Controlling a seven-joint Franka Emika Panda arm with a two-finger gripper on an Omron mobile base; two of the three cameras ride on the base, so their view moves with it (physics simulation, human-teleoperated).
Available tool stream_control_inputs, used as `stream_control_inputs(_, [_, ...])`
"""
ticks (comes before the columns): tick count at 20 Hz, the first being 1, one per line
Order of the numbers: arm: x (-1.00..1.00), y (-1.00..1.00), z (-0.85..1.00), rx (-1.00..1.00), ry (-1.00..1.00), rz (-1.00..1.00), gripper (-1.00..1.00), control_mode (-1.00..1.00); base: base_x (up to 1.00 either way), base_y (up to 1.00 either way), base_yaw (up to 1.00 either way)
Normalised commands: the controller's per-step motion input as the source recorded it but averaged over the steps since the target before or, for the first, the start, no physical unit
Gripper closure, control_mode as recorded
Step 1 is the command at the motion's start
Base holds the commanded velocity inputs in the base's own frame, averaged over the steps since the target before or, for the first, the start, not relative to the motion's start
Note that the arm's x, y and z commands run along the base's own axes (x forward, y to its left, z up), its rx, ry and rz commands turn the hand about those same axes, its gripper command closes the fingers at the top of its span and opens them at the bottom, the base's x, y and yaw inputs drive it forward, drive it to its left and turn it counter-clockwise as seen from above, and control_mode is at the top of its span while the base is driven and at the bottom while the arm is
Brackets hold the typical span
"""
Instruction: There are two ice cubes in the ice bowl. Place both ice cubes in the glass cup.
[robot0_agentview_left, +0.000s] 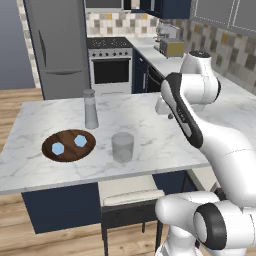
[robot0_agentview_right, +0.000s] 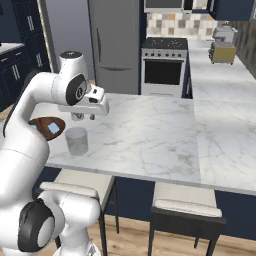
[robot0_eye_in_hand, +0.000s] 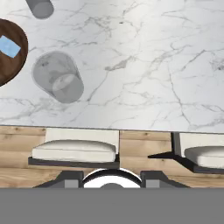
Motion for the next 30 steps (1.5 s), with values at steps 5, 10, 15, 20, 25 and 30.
stream_control_inputs(5, [-0.47,0.02,-0.01,-0.02,-0.04,0.01,-1.00,-1.00,0.00,0.00,0.00])
stream_control_inputs(10, [-0.69,0.37,0.00,-0.02,-0.13,0.08,-1.00,-1.00,0.00,0.00,0.00])
stream_control_inputs(15, [-0.09,0.71,0.00,0.00,-0.04,0.02,-1.00,-1.00,0.00,0.00,0.00])
stream_control_inputs(20, [0.00,0.58,0.00,0.02,0.00,0.00,-1.00,-1.00,0.00,0.00,0.00])
stream_control_inputs(25, [0.11,0.39,0.00,0.14,0.00,0.00,-1.00,-1.00,0.00,0.00,0.00])
stream_control_inputs(30, [0.10,0.24,0.00,0.10,0.01,0.00,-1.00,-1.00,0.00,0.00,0.00])
